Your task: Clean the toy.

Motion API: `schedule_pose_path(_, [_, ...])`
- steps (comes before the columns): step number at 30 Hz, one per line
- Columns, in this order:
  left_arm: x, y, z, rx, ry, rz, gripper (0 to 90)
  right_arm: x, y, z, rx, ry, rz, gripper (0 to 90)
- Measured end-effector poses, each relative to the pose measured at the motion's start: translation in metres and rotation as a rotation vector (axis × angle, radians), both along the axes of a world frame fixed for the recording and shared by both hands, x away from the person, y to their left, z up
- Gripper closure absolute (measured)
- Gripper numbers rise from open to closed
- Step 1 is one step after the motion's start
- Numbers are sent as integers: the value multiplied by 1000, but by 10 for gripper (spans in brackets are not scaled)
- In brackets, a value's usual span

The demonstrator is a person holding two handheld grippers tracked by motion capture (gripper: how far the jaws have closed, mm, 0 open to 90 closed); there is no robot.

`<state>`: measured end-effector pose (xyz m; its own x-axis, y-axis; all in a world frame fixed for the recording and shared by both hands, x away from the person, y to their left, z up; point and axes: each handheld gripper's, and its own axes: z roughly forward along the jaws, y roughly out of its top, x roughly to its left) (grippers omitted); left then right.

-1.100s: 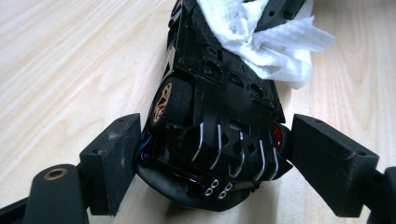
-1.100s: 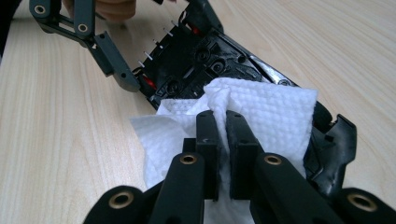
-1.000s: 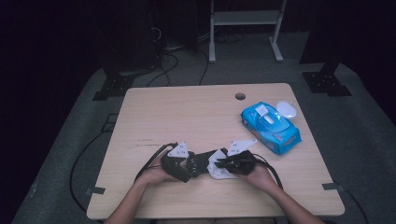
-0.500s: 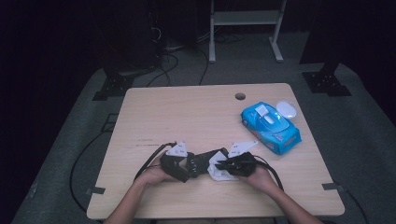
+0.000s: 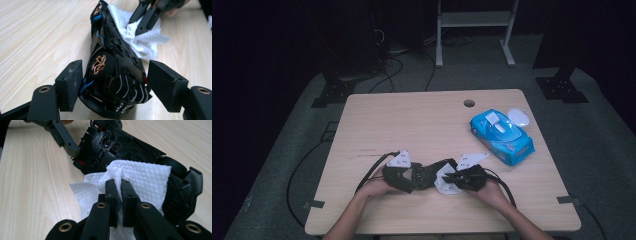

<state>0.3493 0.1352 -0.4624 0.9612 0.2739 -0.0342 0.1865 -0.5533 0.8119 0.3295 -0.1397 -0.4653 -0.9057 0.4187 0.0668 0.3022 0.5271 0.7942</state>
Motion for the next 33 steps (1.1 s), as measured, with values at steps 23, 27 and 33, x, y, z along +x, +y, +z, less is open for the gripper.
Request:
schedule_pose_path(23, [-16,-19,0,65,-182,-28,488,-1,2,-7,-27,15,-6,849])
schedule_pose_path(27, [-19,-15,-1,97,-189,-16,489,-1,-4,3,31,11,-13,849])
schedule_pose_path(33, [-18,-11,-3,99,-203,13,556,-2,-9,23,122,-12,-23,849])
